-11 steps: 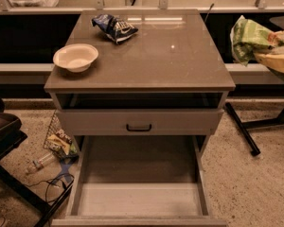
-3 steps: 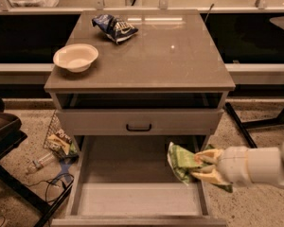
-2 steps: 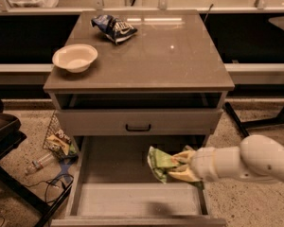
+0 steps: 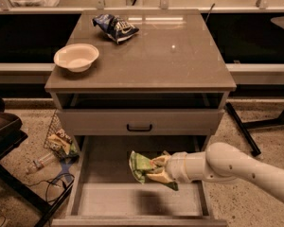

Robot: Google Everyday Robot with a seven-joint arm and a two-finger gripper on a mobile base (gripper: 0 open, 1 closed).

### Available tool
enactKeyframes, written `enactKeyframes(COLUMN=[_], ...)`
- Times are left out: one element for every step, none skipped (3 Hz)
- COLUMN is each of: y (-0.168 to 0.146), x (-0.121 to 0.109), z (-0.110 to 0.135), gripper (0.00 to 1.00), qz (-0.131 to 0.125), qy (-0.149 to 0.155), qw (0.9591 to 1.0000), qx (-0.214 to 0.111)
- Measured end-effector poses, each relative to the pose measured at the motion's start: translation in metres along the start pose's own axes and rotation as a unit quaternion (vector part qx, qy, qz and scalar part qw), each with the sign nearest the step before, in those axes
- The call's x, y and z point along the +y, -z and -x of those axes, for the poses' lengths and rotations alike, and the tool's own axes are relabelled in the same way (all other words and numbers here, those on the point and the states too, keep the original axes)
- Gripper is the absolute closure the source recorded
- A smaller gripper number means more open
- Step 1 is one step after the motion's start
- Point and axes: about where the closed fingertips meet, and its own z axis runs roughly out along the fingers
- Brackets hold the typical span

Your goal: Place green jalapeno chip bag into middle drawer

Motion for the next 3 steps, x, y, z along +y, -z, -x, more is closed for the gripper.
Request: enactKeyframes(y=[-0.007,-0.006,-0.043], x=[-0.001,0.002,-0.016], z=[-0.001,0.002,-0.019], gripper=[0.76,0.45,0.63], qz=[0.0,0.003,0.011], qy=[-0.001,0.002,-0.009], qw=[1.0,0.9999,0.9986], qx=[-0.001,-0.01,0.051])
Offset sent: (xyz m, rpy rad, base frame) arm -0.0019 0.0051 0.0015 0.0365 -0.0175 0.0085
